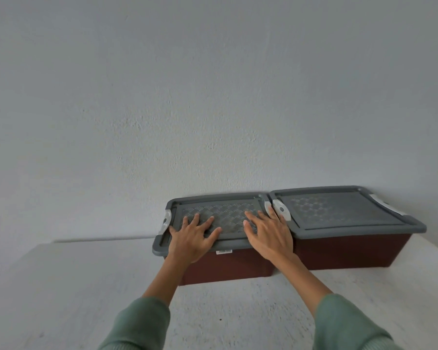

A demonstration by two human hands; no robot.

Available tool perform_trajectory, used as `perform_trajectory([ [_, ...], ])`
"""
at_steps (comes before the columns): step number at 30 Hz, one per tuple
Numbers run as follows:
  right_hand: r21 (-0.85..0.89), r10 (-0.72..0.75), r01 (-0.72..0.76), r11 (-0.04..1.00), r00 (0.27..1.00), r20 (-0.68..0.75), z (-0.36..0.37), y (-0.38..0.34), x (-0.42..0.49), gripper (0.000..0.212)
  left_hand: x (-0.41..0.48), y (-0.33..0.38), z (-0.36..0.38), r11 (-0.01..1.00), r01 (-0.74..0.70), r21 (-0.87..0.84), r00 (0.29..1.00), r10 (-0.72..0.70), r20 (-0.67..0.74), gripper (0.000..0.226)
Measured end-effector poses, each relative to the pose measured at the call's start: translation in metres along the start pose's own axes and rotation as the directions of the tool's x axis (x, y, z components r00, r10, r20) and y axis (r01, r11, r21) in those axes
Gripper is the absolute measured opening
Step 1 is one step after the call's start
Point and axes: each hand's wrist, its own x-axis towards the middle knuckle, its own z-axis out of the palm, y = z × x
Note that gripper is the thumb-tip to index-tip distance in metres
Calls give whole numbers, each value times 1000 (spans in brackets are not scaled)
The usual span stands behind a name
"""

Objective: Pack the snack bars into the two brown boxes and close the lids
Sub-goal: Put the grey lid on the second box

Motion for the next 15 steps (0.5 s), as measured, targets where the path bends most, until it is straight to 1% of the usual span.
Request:
perform_trajectory([
  [2,11,15,-16,1000,1000,16,2,-2,7,79,9,-3,1,1000,-11,3,1000,11,-7,57],
  [3,9,18,-18,1000,1000,11,4,-3,10,79,12,-5,1,1000,-16,0,1000,16,-14,54],
  [5,-9,18,-18,1000,1000,-6,5,-6,10,87,18,-10,2,999,-30,-14,999,30,-26,52],
  [6,-18,21,-21,1000,1000,-9,4,-7,10,89,19,-11,2,999,-26,-19,999,26,-24,53],
  [8,-8,17,-17,1000,1000,-24,6,-8,10,89,19,-10,4,999,-31,-19,999,30,-37,66],
  [9,-3,14,-14,1000,1000,-28,7,-9,10,88,18,-9,5,999,-34,-28,998,32,-57,73],
  [13,17,8,-8,1000,999,-53,4,-8,6,79,11,-9,5,999,15,-34,985,-21,-171,86],
  [14,18,17,-16,1000,998,-58,4,-9,3,73,7,-5,6,999,34,-37,983,-41,-179,83],
  [15,27,33,-31,999,997,-75,4,-10,1,68,4,-2,9,998,61,-31,980,-66,-190,72],
])
